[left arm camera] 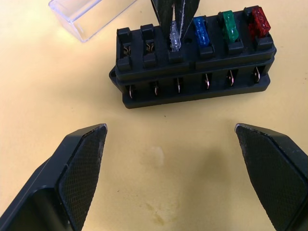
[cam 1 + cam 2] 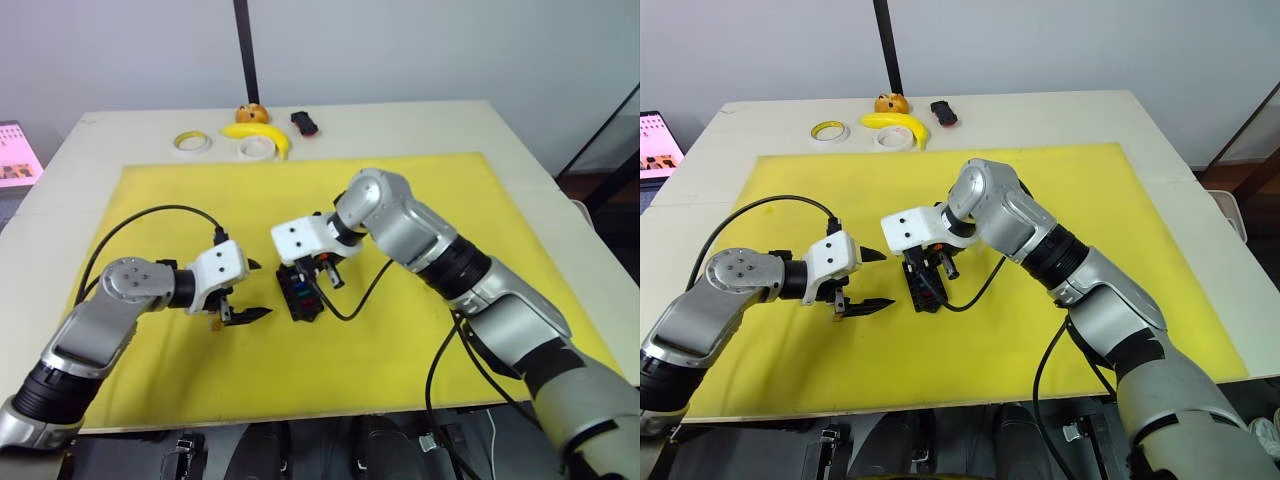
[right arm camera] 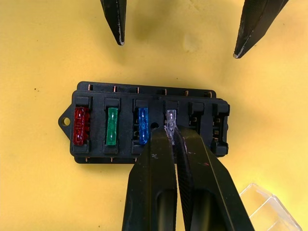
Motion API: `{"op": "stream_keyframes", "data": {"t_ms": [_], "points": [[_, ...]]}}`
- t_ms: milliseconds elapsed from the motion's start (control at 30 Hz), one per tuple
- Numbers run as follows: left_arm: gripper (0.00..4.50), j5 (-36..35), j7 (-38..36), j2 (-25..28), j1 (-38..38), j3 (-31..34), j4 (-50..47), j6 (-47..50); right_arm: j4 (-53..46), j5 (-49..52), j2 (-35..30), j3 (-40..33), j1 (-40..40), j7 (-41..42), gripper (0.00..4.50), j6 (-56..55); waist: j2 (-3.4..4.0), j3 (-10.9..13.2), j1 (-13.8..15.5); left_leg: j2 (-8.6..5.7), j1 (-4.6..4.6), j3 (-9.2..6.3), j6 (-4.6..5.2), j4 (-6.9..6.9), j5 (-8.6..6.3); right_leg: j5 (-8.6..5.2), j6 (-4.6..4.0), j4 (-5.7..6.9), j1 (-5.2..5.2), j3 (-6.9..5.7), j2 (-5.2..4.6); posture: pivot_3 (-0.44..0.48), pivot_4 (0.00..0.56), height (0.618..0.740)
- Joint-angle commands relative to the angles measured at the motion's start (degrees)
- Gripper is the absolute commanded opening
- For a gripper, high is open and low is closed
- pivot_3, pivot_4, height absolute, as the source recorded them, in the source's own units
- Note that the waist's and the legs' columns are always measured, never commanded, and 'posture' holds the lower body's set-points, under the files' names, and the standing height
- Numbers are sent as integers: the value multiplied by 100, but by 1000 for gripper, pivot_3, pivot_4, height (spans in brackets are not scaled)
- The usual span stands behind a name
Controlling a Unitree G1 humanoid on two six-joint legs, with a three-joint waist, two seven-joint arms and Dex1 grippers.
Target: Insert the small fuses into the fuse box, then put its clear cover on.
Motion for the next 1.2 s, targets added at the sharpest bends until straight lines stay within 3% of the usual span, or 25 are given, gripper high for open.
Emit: {"op": "stream_keyframes", "data": {"t_ms": [33,133,167,200,533,833,1000,1100,1200], "points": [[4500,-5,36,19,30,96,-142,-29,-103,-26,47,-47,-21,-15,54,-5,0,0,0,0,0,0,0,0,0,0,0,0,0,0,0,0,150,740],[4500,16,36,21,27,75,-122,-52,-98,-2,59,-90,-34,-34,54,31,0,0,-1,0,0,0,0,0,0,0,0,0,0,0,0,0,150,740],[4500,19,35,20,24,72,-116,-56,-96,-6,58,-90,-38,-39,716,30,0,0,0,0,0,0,0,0,0,0,0,0,0,0,0,0,150,740],[4500,18,35,18,23,71,-113,-57,-100,-2,55,-96,-41,-42,1015,24,0,0,0,0,0,0,0,0,0,0,0,0,0,0,0,0,150,740],[4500,13,36,25,32,76,-120,-51,-88,99,57,-247,-140,-91,1015,24,0,0,1,0,0,0,0,0,0,0,0,0,0,0,0,0,150,740],[4500,11,0,53,9,97,-75,-84,-562,610,-182,-684,-314,354,1015,404,0,0,5,0,-1,-2,0,0,0,0,0,-1,0,0,0,0,150,740],[4500,-73,39,31,55,200,-107,-34,-662,1003,-215,-1228,117,-81,1015,153,-1,-1,8,0,-1,-2,0,0,0,0,0,-1,0,0,0,0,150,740],[4500,-89,46,28,59,219,-106,-24,-516,1164,-82,-1503,545,-521,114,-196,-3,-2,7,0,0,0,0,0,0,0,0,-2,2,0,0,0,150,740],[4500,-97,49,12,27,212,-91,-4,-594,1402,-53,-1693,966,-637,47,-603,-2,-1,7,0,-1,2,0,0,0,0,0,-2,0,0,0,0,150,740]]}}
